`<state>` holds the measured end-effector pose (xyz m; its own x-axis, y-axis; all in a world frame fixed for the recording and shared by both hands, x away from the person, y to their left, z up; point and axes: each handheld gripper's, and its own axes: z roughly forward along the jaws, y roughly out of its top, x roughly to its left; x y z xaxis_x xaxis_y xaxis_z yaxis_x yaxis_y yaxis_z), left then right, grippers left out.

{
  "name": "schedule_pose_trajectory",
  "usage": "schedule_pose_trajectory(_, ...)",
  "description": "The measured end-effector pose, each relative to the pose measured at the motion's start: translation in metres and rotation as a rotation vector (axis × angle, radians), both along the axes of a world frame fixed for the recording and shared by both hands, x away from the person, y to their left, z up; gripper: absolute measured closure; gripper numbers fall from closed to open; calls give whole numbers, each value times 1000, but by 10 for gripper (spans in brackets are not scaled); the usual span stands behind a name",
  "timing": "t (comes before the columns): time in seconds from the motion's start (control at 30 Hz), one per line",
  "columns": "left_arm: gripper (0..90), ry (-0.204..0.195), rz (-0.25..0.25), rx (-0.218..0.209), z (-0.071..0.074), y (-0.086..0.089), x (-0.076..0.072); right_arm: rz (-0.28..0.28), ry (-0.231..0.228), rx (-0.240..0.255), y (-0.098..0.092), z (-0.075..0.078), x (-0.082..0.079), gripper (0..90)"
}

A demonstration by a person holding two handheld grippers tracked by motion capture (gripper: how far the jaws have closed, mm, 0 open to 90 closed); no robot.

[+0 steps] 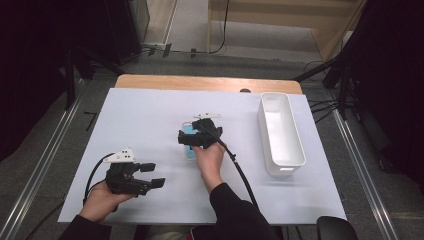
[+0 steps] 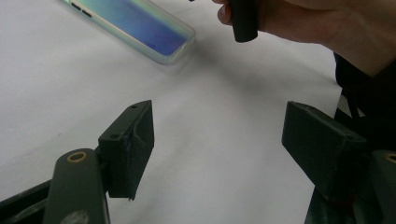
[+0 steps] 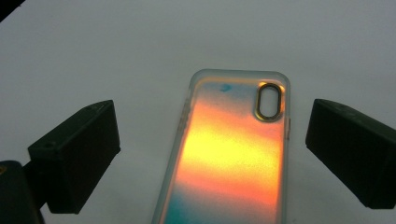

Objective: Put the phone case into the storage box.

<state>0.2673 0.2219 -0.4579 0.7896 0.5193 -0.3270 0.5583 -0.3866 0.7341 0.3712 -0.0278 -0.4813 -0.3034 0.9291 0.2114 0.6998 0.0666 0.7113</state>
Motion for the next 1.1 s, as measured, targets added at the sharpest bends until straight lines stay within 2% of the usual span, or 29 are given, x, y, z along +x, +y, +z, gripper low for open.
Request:
schedule_pose_trajectory(0.07, 250, 0, 1, 2, 0, 0, 0, -4, 3, -14, 0, -1, 0, 17)
schedule_pose_trajectory(0.2, 250, 2, 1, 0, 0, 0, 0, -19, 20, -12, 2, -4, 1, 17)
schedule_pose_trajectory(0.47, 251, 3, 3, 3, 0, 1, 0, -12, 43, -22, 6, -12, 1, 17)
schedule_pose_trajectory(1.1, 250, 3, 5, 4, 1, 1, 0, -28, 59, -58, 7, -27, 0, 17)
